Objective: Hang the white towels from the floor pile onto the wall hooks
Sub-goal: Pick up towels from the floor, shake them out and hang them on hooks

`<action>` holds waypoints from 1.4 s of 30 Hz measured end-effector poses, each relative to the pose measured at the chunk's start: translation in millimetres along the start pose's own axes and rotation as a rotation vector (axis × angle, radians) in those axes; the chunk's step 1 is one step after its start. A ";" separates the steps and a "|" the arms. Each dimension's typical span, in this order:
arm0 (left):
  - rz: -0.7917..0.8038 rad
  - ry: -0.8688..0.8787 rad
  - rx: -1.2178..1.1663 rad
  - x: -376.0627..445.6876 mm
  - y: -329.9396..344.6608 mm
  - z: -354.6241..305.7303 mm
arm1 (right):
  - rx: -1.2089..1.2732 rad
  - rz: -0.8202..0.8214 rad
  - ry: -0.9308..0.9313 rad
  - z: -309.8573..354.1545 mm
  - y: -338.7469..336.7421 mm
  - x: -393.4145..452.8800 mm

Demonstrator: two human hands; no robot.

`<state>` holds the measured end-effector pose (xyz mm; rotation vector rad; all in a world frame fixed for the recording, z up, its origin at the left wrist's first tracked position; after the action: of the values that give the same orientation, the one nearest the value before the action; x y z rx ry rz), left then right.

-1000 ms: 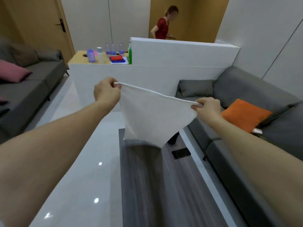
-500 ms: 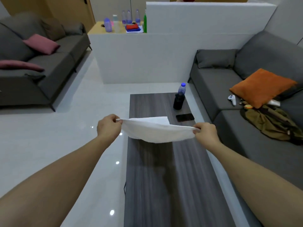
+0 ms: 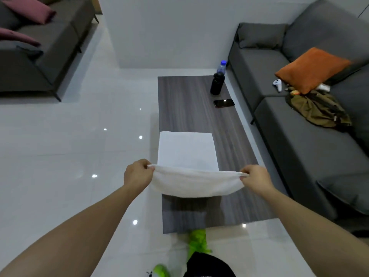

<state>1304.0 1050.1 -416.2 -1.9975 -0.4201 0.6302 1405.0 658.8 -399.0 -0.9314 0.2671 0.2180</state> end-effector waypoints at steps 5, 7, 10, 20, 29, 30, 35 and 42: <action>-0.010 0.003 0.009 4.1 -4.1 6.6 | 0.054 -0.033 -0.010 3.7 2.0 2.2; -0.012 0.003 0.024 18.8 -6.5 2.2 | 0.076 -0.036 -0.008 7.4 0.3 18.7; -0.023 0.001 0.032 52.5 -10.5 -11.9 | 0.072 -0.041 -0.013 15.3 -2.2 57.3; -0.061 -0.087 0.083 203.0 10.0 -78.8 | 0.114 0.031 0.021 40.9 8.1 241.1; 0.179 -0.084 0.180 232.2 148.8 -63.9 | 0.127 0.236 0.138 -10.9 136.7 293.8; 0.234 -0.080 0.199 221.7 167.4 -56.3 | 0.111 0.290 0.137 -20.3 156.4 283.4; 0.462 0.020 0.333 160.5 252.6 -7.8 | 0.027 0.531 0.158 -78.2 247.2 219.1; 0.464 0.366 0.553 131.6 307.5 12.4 | -0.060 0.456 -0.078 -109.5 279.4 191.4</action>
<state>1413.1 982.2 -725.3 -1.6194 0.4158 0.5644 1488.1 744.9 -734.2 -0.9099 0.4009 0.6834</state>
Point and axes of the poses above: each hand's wrist, its own x-axis towards the middle knuckle, its own y-axis out of the palm, z = x × y, the point moved 7 cm from there along x, towards the middle knuckle, and after that the axes turned 14 degrees about x, right-handed, at the moved point
